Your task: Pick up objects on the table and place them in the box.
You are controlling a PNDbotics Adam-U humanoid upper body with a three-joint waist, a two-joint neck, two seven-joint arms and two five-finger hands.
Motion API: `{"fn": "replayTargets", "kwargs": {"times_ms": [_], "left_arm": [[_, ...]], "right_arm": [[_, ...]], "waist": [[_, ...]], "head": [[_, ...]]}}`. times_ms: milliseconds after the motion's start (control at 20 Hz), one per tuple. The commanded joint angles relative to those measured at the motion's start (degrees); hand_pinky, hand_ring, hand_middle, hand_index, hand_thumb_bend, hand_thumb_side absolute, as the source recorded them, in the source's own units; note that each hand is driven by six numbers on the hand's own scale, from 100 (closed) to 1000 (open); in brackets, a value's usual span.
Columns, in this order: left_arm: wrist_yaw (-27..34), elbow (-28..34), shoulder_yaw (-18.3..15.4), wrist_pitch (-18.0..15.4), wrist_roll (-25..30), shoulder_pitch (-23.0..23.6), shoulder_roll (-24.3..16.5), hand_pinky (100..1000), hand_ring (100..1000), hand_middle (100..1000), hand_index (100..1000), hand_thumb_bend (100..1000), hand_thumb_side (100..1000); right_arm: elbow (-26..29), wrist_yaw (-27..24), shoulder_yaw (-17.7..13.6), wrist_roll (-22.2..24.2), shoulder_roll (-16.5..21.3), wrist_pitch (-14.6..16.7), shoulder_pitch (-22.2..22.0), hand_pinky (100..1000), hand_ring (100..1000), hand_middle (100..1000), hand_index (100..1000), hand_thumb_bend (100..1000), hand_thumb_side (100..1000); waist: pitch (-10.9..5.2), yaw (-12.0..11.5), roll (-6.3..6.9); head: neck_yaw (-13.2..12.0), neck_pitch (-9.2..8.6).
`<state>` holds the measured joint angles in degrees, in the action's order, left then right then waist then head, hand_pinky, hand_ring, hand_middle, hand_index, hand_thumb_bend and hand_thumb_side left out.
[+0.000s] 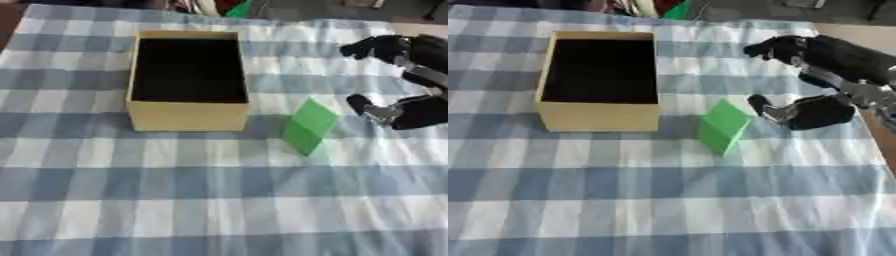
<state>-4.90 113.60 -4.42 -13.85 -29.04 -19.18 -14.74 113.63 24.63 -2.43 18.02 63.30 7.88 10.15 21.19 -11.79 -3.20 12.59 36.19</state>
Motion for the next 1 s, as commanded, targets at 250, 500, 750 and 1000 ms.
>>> {"fn": "replayTargets", "kwargs": {"times_ms": [250, 500, 750, 1000], "left_arm": [[0.0, 1.0, 0.2, 0.0, 0.4, -0.7, -1.4, 715, 582, 652, 752, 100, 873], [0.1, 1.0, 0.3, 0.0, 0.6, -0.7, -1.4, 715, 581, 651, 751, 100, 871], [0.2, 1.0, 0.4, -0.1, 0.7, -0.7, -1.3, 715, 581, 650, 751, 100, 870], [0.2, 1.0, 0.6, 0.0, 1.0, -0.7, -1.4, 715, 581, 648, 750, 100, 870]], "right_arm": [[1.0, 0.6, 0.2, 3.1, 3.0, -4.0, 1.4, 827, 861, 888, 1000, 328, 810], [1.0, 2.3, 2.5, 1.4, 3.8, -11.5, 2.0, 830, 870, 879, 1000, 450, 970], [1.0, 1.9, 5.2, 1.4, 4.6, -17.2, 2.5, 838, 862, 867, 1000, 467, 990], [1.0, -1.2, 8.1, 3.9, 6.3, -22.6, 3.0, 837, 863, 863, 1000, 451, 978]], "waist": [[-1.92, -0.1, -0.57], [-1.89, -0.4, -0.66], [-1.95, -0.7, -0.76], [-2.15, -0.8, -1.05]], "head": [[0.4, -0.24], [0.7, -0.18], [1.0, -0.21], [1.2, 0.08]]}}
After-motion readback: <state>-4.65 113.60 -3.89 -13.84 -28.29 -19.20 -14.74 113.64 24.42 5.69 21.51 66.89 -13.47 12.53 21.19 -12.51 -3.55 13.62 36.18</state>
